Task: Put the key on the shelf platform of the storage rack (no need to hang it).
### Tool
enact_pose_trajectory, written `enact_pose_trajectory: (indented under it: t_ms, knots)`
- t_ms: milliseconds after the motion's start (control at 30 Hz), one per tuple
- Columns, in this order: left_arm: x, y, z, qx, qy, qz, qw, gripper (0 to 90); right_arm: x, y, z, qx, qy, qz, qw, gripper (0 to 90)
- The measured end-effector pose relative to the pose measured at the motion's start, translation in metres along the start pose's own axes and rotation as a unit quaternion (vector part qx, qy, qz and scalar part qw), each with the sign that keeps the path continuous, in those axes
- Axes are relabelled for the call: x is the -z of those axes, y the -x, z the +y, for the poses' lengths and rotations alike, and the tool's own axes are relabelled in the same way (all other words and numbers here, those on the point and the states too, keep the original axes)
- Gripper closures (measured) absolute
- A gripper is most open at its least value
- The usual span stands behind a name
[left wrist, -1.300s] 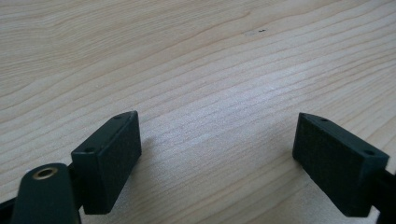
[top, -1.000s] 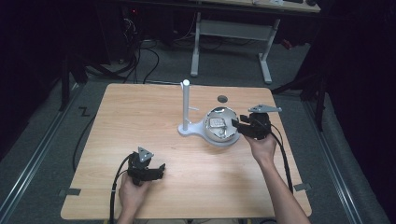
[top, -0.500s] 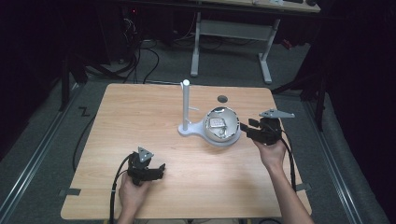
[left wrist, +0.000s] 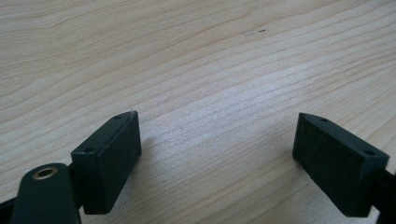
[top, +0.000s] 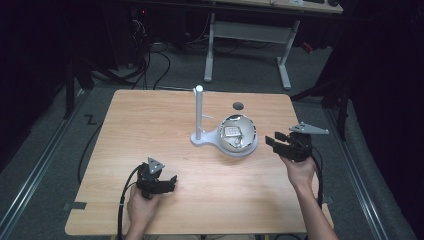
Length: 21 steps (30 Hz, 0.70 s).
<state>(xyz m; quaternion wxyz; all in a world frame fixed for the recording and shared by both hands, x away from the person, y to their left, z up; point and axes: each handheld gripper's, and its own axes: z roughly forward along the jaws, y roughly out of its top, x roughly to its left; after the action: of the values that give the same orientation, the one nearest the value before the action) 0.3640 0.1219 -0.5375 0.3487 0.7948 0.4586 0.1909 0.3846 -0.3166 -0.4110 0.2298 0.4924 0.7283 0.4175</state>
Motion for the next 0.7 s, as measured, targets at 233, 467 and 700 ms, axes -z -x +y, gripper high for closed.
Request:
enact_pose_trajectory:
  t_ms: [233, 467, 700]
  knots:
    - [0.0, 0.0, 0.0, 0.0, 0.0, 0.0, 1.0, 15.8, 0.012, 0.002, -0.007, -0.005, 0.005, 0.006, 1.0, 53.8]
    - [0.0, 0.0, 0.0, 0.0, 0.0, 0.0, 1.0, 15.8, 0.02, 0.002, -0.011, -0.007, 0.009, 0.006, 0.9999, 53.9]
    - [0.0, 0.0, 0.0, -0.001, 0.0, 0.0, 1.0, 15.8, 0.028, 0.002, -0.019, -0.009, 0.013, 0.007, 0.9998, 53.9]
